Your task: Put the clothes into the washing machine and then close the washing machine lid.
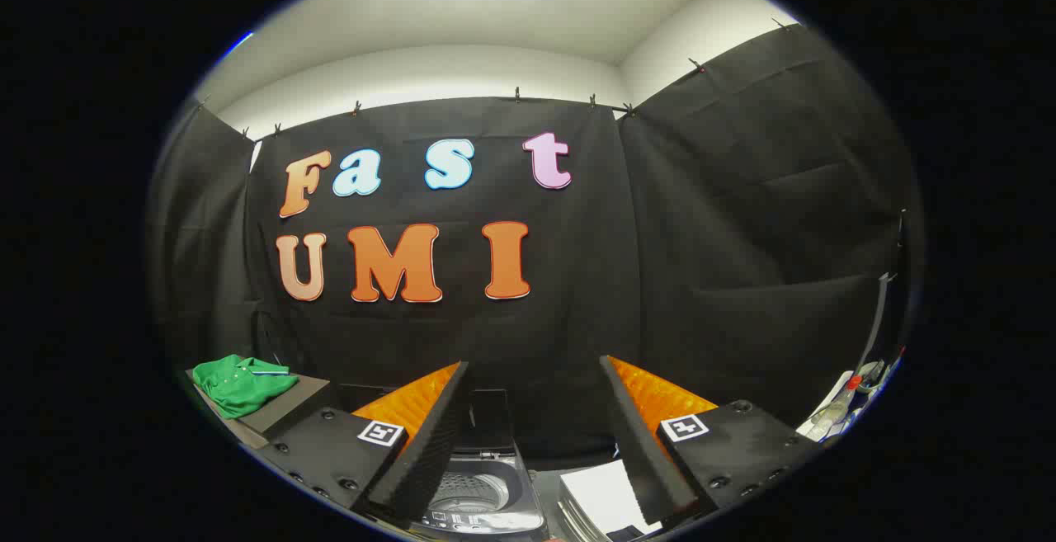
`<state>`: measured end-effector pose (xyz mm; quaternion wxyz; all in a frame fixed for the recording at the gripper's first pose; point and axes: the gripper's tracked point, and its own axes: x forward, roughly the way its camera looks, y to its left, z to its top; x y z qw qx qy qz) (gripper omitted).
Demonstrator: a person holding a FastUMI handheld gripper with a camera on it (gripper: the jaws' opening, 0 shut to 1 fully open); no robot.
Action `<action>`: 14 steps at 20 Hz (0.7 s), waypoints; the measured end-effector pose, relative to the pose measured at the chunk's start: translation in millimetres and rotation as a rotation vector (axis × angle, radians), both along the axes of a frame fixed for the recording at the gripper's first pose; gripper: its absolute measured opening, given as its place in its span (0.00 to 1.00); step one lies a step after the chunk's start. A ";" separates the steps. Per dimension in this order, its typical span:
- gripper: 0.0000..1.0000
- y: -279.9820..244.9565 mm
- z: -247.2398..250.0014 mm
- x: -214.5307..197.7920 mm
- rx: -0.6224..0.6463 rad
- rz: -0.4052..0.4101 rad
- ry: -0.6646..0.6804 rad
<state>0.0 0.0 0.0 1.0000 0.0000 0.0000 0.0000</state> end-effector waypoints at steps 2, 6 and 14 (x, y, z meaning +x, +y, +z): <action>0.97 3.9 0.0 1.8 0.004 0.010 0.002; 0.97 8.9 3.6 1.6 -0.003 0.025 -0.010; 0.97 7.0 5.3 -4.0 -0.004 0.018 -0.018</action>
